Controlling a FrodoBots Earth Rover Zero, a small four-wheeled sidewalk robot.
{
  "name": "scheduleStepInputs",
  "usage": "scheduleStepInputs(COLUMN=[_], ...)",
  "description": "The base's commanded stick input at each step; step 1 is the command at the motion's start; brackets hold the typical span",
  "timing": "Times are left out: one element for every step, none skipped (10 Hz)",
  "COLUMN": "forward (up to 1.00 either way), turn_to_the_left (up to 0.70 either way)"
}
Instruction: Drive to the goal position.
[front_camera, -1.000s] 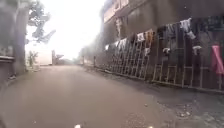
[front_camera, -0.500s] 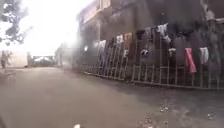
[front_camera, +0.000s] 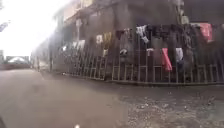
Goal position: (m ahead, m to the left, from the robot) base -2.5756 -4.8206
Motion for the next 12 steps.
scheduleStepInputs(forward=[0.00, 0.00, 0.00, 0.00, 0.00, 0.00, 0.00, 0.00, 0.00, 0.00, 0.00, 0.00], turn_to_the_left=[-0.45, -0.45, -0.45, -0.45, -0.45, -0.45, -0.45, -0.45, -0.45, -0.45, -0.45, -0.45])
